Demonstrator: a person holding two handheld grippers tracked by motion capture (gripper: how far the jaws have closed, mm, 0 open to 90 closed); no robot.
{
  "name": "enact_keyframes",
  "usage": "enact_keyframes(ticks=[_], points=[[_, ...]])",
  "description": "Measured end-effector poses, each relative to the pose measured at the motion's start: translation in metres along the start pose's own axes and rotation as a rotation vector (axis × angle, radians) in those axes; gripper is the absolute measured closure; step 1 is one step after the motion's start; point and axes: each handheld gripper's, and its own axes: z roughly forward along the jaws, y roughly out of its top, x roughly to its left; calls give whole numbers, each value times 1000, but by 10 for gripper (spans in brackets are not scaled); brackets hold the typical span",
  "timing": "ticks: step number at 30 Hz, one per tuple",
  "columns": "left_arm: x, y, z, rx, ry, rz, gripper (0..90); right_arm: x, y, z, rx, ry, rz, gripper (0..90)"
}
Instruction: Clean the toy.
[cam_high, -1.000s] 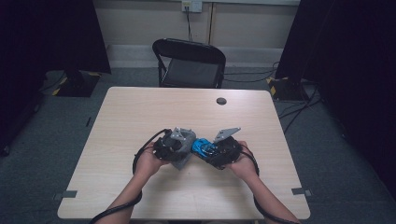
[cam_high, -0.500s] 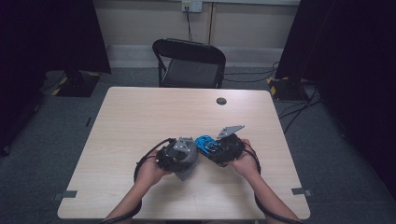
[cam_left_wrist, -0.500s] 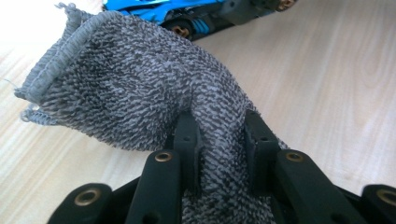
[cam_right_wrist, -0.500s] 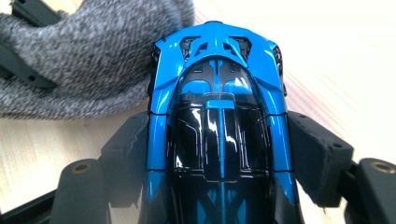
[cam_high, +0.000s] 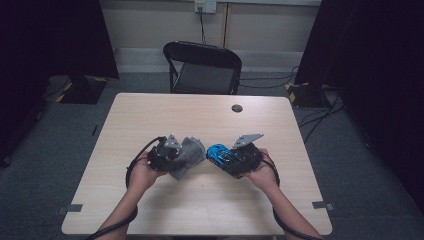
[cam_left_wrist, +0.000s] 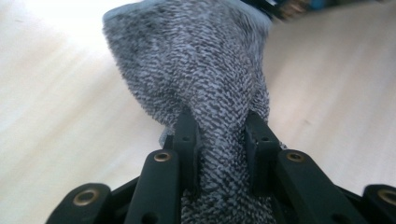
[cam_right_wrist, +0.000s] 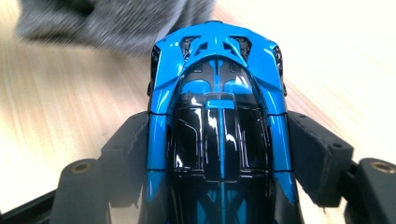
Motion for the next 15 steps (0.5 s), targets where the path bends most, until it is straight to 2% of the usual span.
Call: enact_keyframes(ticks=[4, 6, 12, 15], points=[[18, 14, 2, -25, 3, -58, 706, 3, 0, 0, -1, 15, -12, 283], [22, 21, 5, -34, 9, -70, 707, 5, -1, 1, 5, 18, -18, 282], [20, 41, 20, -25, -20, -59, 707, 9, -1, 4, 11, 30, -32, 283], [14, 50, 27, -24, -46, -38, 707, 10, -1, 5, 11, 33, -38, 283]])
